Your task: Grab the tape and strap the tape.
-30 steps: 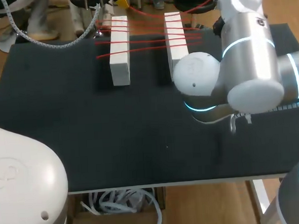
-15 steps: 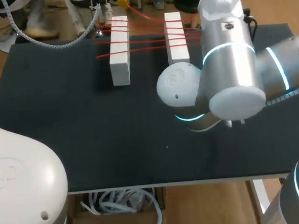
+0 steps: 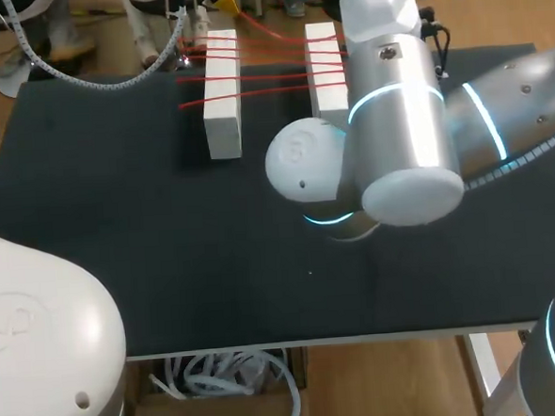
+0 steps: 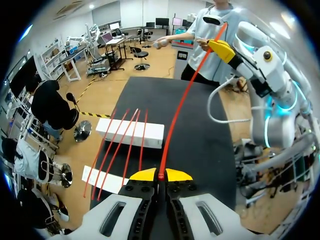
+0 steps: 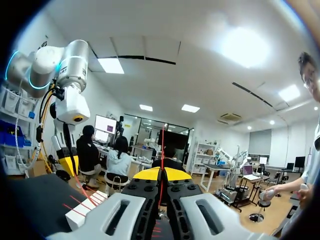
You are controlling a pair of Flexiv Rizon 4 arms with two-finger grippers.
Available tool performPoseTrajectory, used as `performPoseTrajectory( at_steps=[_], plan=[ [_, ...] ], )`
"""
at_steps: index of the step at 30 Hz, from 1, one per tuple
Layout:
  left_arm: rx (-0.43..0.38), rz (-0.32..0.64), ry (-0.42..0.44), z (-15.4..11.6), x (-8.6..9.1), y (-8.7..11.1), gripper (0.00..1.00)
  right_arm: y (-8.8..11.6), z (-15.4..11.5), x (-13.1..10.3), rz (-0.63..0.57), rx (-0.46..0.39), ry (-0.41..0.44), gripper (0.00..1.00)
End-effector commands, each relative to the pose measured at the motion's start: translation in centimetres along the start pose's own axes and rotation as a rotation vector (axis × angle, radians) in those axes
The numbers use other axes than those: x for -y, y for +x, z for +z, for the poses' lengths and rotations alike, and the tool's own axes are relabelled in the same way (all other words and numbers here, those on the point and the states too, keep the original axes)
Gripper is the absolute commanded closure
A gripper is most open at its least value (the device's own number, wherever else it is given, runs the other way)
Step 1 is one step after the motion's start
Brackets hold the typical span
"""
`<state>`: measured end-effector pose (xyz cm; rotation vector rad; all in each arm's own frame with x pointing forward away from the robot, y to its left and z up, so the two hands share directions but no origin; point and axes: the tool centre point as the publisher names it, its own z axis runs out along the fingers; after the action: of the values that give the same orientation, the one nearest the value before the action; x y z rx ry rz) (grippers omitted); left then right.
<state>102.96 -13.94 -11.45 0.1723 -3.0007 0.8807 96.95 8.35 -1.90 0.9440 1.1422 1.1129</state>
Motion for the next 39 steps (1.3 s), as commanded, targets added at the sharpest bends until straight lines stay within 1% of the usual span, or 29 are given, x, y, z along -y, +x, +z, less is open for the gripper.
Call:
performPoseTrajectory(
  at_steps=[1,5,11,13,14,16,39],
  plan=[
    [-0.002,-0.001,-0.004,-0.1,0.1,0.0,1.0,1.3,0.8,0.6,-0.027,0.014,-0.012,1.0],
    [-0.002,-0.001,-0.004,-0.1,0.1,0.0,1.0,2.5,2.1,1.6,-0.062,0.01,-0.006,1.0],
    [-0.002,-0.001,-0.004,-0.1,0.1,0.0,1.0,4.4,4.2,2.0,-0.084,0.004,-0.015,1.0],
    [-0.002,-0.001,-0.004,-0.1,0.1,0.0,1.0,4.7,4.7,1.7,-0.049,-0.019,-0.022,1.0],
    [-0.002,-0.001,-0.004,-0.1,0.1,0.0,1.0,4.6,5.0,1.5,-0.04,-0.016,-0.054,1.0],
    [-0.002,-0.001,-0.004,-0.1,0.1,0.0,1.0,4.2,5.1,1.1,0.004,-0.047,-0.069,1.0],
    [-0.002,-0.001,-0.004,-0.1,0.1,0.0,1.0,4.2,5.1,1.1,0.004,-0.047,-0.069,1.0]
  ],
)
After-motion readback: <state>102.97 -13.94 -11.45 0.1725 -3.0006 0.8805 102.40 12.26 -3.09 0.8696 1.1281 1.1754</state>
